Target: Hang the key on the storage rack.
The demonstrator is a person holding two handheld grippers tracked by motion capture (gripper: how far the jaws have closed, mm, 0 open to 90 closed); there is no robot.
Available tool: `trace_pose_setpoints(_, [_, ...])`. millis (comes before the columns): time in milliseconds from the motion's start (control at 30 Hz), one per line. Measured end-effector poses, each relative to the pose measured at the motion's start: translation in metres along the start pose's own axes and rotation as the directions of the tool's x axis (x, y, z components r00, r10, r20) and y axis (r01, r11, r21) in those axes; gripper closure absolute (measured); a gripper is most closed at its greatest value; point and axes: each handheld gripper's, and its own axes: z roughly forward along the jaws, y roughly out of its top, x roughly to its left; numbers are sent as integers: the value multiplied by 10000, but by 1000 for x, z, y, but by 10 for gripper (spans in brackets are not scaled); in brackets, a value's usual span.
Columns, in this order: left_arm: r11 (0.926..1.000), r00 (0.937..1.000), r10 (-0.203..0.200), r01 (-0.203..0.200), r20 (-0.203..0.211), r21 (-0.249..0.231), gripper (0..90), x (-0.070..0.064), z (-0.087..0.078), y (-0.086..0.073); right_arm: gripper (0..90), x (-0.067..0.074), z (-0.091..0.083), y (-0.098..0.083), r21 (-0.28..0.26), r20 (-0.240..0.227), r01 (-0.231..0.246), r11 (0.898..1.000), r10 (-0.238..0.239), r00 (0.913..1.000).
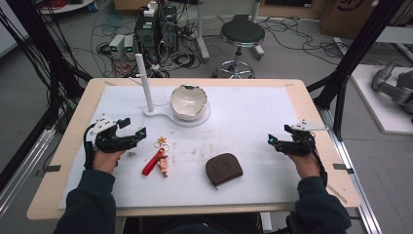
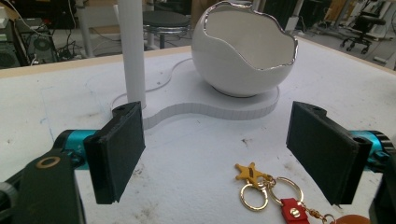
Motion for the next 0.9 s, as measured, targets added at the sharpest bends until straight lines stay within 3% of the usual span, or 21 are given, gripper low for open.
trace_pose_setpoints(367, [9997, 9998, -164, 166, -82, 188, 202, -1, 2, -1, 213, -1, -3, -1, -93, -68, -172, 9998, 171, 9998])
trace_pose_setpoints(500, [9981, 9991, -421, 419, 42, 447, 237, -11, 4, 1, 213, -1, -4, -2, -101, -77, -109, 9999, 108, 9999])
trace_pose_setpoints(600, [9962, 9998, -221, 217, 34, 845, 237, -22, 8, 2, 213, 0, -5, -4, -33, 23, 70, 10000, -70, 10000])
trace_pose_setpoints(667, [9907, 9996, -294, 289, 17, 1333, 237, -35, 10, -2, 214, 3, -6, -4, 98, 98, 226, 9997, -227, 9997])
trace_pose_setpoints(700, [9907, 9996, -294, 289, 17, 1333, 237, -35, 10, -2, 214, 4, -6, -3, 114, 103, 212, 9997, -213, 9997])
trace_pose_setpoints(900, [9698, 9990, -181, 77, 407, 2438, 237, -63, 14, -15, 214, 7, -5, -2, 88, 44, 258, 9996, -258, 9997])
